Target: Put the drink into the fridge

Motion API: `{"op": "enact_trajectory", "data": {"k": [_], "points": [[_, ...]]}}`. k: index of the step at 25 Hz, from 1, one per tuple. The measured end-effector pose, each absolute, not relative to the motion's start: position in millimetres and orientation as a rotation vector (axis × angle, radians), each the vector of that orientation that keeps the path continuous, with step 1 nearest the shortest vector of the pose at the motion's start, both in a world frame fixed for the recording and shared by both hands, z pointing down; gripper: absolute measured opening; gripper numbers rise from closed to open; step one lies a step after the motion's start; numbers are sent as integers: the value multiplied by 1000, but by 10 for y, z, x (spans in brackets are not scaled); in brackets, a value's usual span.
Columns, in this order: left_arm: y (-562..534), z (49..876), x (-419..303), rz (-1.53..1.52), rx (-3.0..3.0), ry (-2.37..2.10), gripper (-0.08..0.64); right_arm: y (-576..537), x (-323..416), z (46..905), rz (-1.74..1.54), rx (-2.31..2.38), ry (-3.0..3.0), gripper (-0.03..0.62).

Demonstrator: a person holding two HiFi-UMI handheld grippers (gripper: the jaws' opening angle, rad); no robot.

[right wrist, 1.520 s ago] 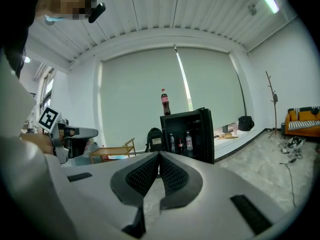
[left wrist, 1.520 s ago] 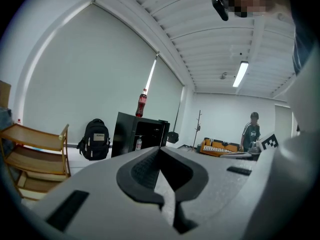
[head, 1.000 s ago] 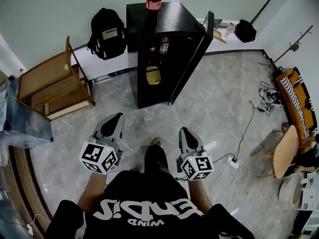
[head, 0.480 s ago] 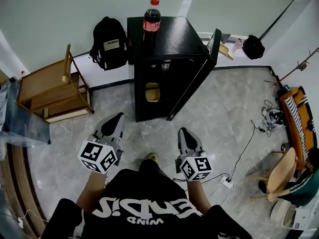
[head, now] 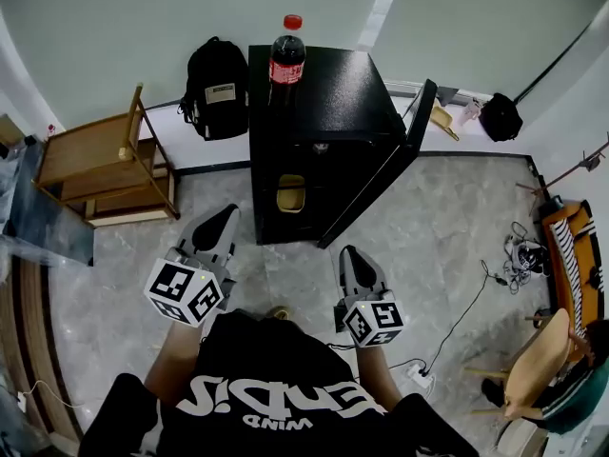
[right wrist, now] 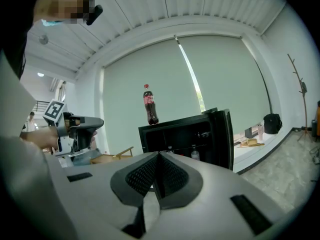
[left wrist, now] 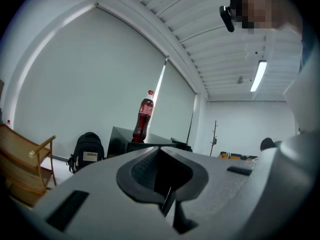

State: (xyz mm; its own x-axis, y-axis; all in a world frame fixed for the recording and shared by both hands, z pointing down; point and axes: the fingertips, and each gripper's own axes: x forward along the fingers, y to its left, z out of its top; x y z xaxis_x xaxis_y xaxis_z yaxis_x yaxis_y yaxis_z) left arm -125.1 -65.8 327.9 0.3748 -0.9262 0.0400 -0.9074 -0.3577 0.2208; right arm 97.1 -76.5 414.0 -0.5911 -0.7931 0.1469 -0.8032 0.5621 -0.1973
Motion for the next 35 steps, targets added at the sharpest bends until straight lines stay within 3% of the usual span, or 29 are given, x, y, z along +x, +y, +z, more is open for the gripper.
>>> {"op": "enact_trajectory", "data": {"k": [9,19,35], "points": [[-956,3153,-1345,-159,2436,-1644,15,-1043,819,4167,420,1377,-2751,25],[-1402,3038,-1406,-147,2543,-1613,361,-1307,654,4210,427,1376,-2752,25],[-2706,2859,-1276,-54,2652,-1596,364,-1440,977,4302,446,1522,-2661,25]]}}
